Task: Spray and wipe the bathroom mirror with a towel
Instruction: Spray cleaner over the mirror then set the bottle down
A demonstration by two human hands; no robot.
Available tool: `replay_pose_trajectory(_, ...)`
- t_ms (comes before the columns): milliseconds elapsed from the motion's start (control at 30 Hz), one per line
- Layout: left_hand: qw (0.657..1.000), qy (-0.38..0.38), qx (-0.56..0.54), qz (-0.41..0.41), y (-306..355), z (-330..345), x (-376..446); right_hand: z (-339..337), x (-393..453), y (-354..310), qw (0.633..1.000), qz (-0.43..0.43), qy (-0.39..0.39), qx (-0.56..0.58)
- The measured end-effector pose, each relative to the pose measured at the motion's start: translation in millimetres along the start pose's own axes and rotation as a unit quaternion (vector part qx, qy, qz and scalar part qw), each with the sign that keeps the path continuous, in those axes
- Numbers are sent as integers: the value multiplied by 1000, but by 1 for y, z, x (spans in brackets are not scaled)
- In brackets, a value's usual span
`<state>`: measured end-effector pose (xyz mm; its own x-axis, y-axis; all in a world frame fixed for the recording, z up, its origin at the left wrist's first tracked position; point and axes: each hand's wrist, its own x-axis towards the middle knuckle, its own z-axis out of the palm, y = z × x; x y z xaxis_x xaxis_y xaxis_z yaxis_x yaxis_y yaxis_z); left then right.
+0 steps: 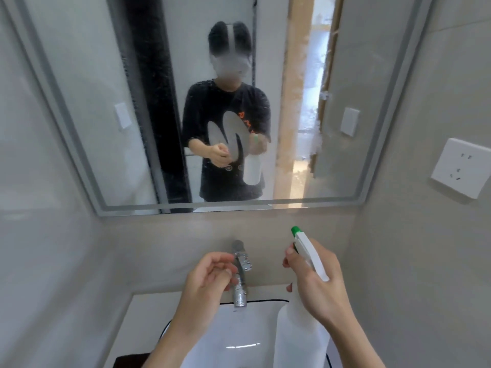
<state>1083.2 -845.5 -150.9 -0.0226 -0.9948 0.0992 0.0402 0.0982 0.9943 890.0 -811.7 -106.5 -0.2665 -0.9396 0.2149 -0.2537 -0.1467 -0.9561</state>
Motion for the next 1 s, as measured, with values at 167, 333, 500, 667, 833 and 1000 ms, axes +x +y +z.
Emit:
replay_pose_trajectory(167, 999, 54, 2, -8, 0, -34, -8, 32, 3, -1, 999, 12, -32, 13)
replay_pose_trajectory(333, 994, 107, 16, -28, -2, -71, -15, 54, 3, -8, 997, -10, -73, 14)
replay_pose_trajectory(500, 985, 151, 32, -74, 0, -99, -24, 72, 4, -15, 994, -17, -106, 19)
replay_pose_trajectory(667, 971, 181, 57, -146, -3, -123, -33, 86, -1, -25, 988, -10, -150, 31)
replay_pose_trajectory(833, 957, 207, 82, -185, 2, -145, -43, 103, -4, -48, 983, -43, -169, 58)
replay_pose_trajectory(1000, 948, 222, 95, -207, 10, -166, -52, 126, -4, -48, 976, -77, -201, 26)
